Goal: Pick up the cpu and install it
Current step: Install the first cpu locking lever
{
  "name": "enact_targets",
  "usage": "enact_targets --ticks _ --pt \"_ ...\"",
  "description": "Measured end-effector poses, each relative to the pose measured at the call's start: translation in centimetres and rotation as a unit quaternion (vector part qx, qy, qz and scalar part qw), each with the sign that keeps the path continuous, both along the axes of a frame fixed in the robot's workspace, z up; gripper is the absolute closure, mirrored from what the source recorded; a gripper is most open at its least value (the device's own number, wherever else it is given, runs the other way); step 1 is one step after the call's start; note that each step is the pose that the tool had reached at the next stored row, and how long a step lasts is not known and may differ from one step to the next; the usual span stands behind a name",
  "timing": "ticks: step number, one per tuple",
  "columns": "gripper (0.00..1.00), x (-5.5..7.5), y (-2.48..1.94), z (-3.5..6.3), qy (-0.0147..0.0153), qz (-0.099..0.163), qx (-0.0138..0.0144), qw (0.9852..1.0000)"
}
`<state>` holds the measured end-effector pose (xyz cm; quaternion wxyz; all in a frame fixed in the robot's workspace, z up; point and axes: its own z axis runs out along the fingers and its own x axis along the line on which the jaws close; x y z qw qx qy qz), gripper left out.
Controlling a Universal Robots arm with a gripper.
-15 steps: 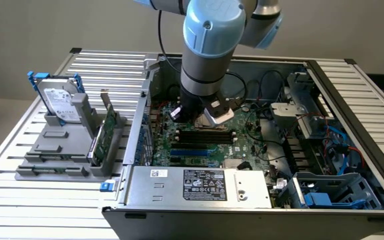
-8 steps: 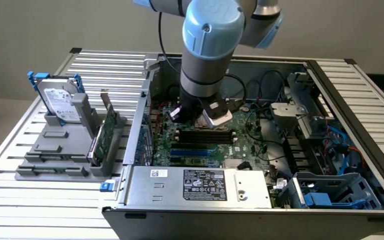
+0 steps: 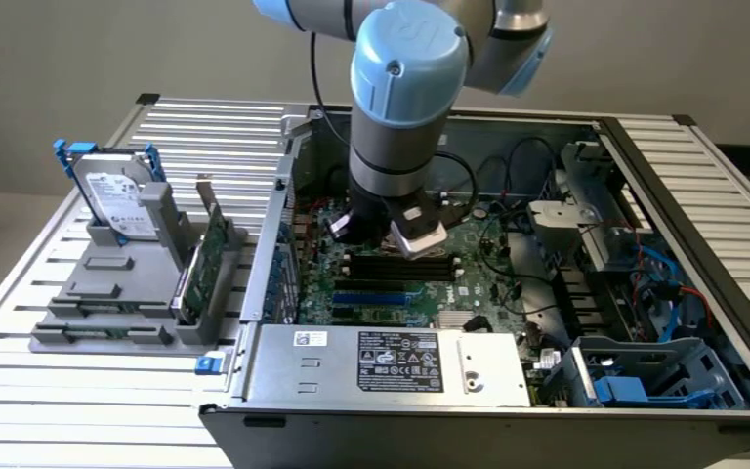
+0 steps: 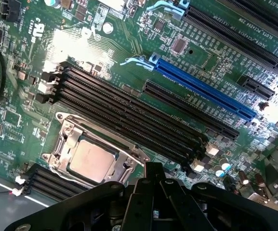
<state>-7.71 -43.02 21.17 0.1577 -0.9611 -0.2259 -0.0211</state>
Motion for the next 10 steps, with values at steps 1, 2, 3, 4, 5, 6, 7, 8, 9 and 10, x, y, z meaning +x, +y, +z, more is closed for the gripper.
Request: enact_targets --ticks 1,2,3,4,5,6,7,8,9,10 --pt "0.89 -0.03 0.03 -0.10 0.0000 -0.004 0.0000 1.0000" --pt "0.89 -0.07 0.05 -0.20 0.0000 -0.007 0.0001 1.0000" --pt "0.89 -0.10 0.08 -0.28 0.0001 -0.011 0.0001 0.9999" --pt "0.89 -0.13 0.10 -0.35 0.0003 -0.014 0.0000 0.9999" --pt "0.89 -0.16 0.13 -0.42 0.0005 -0.017 0.0000 0.9999" --pt "0.89 -0.19 0.15 -0.49 0.0007 -0.021 0.0000 0.9998" --pt "0.89 -0.22 0.17 -0.55 0.0009 -0.024 0.0000 0.9997" --pt "0.89 -0.24 0.20 -0.62 0.0012 -0.028 0.0000 0.9996" --pt "0.89 -0.27 0.21 -0.68 0.0014 -0.031 0.0000 0.9995" --pt "0.89 -0.29 0.23 -0.74 0.0017 -0.035 0.0000 0.9994"
